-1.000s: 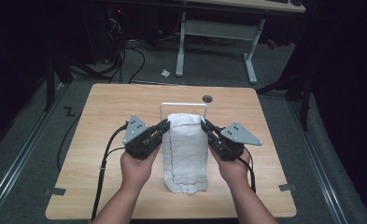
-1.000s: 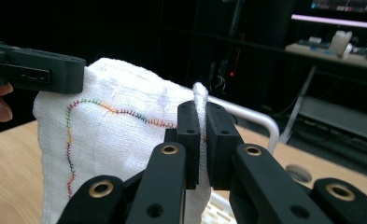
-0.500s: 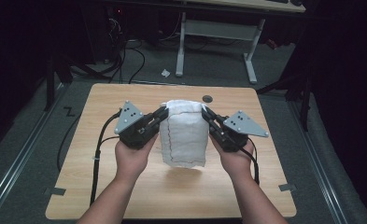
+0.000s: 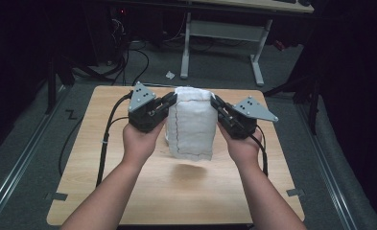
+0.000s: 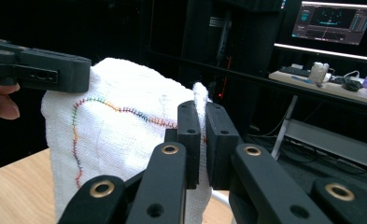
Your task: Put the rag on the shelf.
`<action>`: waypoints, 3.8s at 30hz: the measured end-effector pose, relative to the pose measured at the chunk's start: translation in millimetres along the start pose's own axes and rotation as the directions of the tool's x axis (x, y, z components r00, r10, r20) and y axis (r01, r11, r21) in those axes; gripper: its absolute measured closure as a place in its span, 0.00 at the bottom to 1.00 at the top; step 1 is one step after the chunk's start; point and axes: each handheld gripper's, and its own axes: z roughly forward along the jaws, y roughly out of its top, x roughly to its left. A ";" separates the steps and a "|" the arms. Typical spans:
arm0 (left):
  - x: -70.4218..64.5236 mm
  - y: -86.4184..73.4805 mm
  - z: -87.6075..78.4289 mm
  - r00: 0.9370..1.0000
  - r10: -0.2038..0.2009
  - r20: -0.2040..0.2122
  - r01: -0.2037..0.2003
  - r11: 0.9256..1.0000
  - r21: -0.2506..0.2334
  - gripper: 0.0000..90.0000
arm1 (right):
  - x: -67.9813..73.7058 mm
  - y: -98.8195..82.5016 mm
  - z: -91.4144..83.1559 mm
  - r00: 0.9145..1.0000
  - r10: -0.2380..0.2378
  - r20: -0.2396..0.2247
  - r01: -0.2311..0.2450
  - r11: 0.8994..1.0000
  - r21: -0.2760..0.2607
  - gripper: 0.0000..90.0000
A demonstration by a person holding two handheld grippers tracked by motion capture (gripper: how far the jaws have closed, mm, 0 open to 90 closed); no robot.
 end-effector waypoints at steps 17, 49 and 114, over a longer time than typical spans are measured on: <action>33.3 30.4 37.7 0.997 0.047 -0.057 -0.045 0.998 0.035 0.94 | -25.4 20.7 50.0 0.999 0.028 0.021 -0.029 0.999 0.017 0.96; 90.3 11.6 132.5 0.992 -0.035 -0.125 0.058 0.980 0.188 0.93 | -84.3 0.8 143.6 0.993 0.114 0.025 -0.116 0.968 0.222 0.95; 32.1 -101.7 -12.1 0.996 -0.077 -0.037 0.084 0.964 0.254 0.58 | -13.4 -61.6 15.2 1.000 -0.015 -0.004 0.016 0.954 0.301 0.56</action>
